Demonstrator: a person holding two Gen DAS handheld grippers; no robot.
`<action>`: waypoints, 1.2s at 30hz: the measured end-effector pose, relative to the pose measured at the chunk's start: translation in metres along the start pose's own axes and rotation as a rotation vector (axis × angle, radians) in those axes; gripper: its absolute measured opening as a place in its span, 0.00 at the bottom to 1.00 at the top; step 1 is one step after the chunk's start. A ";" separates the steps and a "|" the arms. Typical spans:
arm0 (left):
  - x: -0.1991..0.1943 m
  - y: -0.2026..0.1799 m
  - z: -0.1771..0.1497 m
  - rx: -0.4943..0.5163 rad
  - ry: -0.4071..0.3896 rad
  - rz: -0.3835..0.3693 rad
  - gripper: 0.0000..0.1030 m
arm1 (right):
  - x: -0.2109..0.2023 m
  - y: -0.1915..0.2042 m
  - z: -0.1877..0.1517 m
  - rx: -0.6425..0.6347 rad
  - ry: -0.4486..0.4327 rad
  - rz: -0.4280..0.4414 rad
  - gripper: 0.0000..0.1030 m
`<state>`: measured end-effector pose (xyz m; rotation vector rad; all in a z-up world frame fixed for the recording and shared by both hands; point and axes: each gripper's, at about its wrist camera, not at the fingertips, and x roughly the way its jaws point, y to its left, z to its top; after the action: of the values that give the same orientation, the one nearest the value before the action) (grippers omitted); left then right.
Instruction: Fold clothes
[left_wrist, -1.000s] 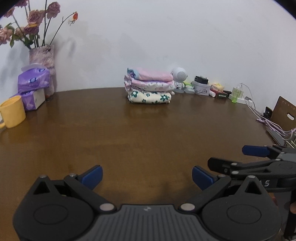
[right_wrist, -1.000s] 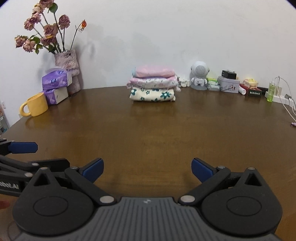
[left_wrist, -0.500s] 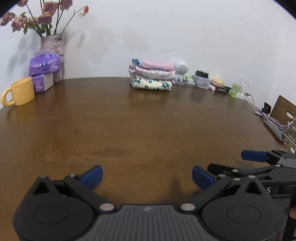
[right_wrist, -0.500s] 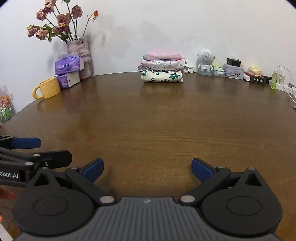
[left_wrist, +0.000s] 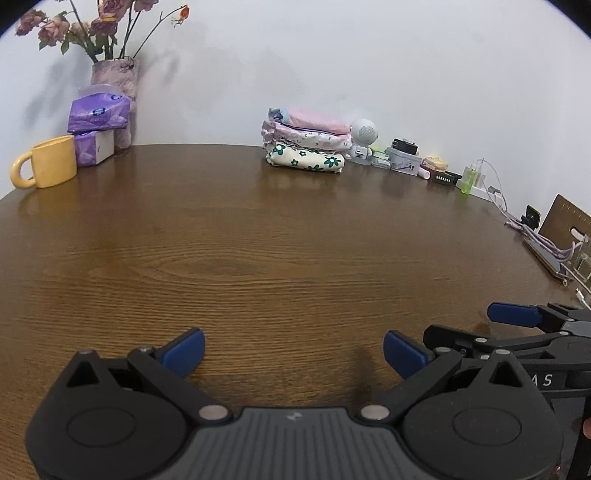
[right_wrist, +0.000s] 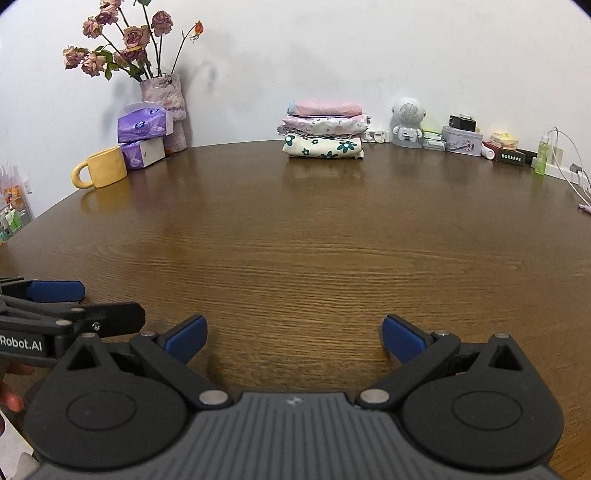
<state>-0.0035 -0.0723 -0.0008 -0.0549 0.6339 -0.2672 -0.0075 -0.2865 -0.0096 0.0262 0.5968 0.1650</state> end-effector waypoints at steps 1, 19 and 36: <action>0.001 -0.001 0.000 0.010 -0.001 0.006 1.00 | 0.001 -0.001 -0.001 0.001 0.001 -0.001 1.00; 0.039 0.007 0.031 0.009 0.042 0.061 1.00 | 0.029 -0.014 0.019 0.060 0.020 -0.024 1.00; 0.056 0.005 0.043 0.031 0.081 0.100 1.00 | 0.048 -0.016 0.035 0.067 0.067 -0.045 0.99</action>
<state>0.0662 -0.0831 0.0005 0.0171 0.7109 -0.1832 0.0541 -0.2935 -0.0086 0.0727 0.6688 0.1020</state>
